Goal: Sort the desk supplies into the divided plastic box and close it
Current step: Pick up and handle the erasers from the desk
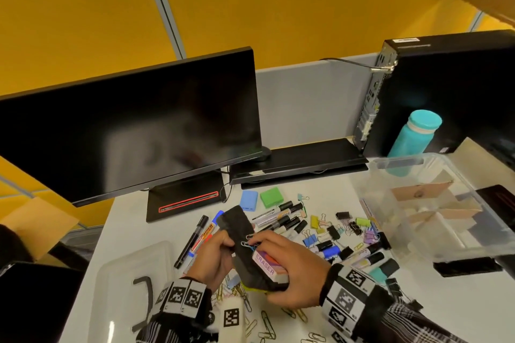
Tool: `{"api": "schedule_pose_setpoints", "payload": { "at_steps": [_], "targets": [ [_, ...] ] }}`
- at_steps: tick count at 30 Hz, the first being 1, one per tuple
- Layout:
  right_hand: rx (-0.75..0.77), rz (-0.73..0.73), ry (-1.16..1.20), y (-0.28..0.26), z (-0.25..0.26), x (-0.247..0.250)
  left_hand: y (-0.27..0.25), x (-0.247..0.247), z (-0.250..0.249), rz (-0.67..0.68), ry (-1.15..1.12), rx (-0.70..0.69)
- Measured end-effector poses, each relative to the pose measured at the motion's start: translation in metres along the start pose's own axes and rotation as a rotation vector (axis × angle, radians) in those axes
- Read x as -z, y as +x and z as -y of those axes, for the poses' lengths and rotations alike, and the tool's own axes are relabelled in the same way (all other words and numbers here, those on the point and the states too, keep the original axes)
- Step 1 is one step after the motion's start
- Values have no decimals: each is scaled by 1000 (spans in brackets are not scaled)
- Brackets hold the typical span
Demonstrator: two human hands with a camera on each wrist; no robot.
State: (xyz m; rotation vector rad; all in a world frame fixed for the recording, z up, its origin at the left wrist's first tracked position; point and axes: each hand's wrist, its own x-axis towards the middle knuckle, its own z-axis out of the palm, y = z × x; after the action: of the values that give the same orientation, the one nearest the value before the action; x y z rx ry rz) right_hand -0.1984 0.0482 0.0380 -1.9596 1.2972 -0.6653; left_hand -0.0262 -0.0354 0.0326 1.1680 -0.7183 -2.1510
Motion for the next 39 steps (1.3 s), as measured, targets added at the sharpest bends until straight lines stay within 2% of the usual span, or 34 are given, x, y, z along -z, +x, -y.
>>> {"api": "schedule_pose_setpoints", "payload": {
  "at_steps": [4,6,11,14,19,22,24,26,29,31,34,39],
  "targets": [
    [-67,164,-157,-11,-17,3,4,7,-10,-50,69,-85],
    [-100,189,-219,-16,-22,4,6,8,-11,-39,86,-92],
    [-31,-22,1,-4,-8,4,6,-3,-3,-1,184,-32],
    [-16,-38,-3,5,-4,1,4,-11,-3,-14,209,2],
    [-65,108,-149,-5,-20,-4,9,1,-6,-52,229,-40],
    [-145,229,-262,-15,-26,-7,7,2,-8,-27,247,-51],
    [-222,252,-279,-21,-29,-7,7,4,-9,-28,275,-61],
    [-329,186,-206,-27,-30,-3,5,9,-8,-37,343,-79],
    [-496,-4,17,-33,-28,6,-1,17,-7,-1,418,-88],
    [-528,-133,171,-34,-21,13,-8,17,-5,50,452,-66],
    [-509,-151,369,-30,-4,19,-14,7,-1,147,535,-41],
    [-464,-153,415,-14,12,7,-19,-15,5,271,495,3]
  ]
}}
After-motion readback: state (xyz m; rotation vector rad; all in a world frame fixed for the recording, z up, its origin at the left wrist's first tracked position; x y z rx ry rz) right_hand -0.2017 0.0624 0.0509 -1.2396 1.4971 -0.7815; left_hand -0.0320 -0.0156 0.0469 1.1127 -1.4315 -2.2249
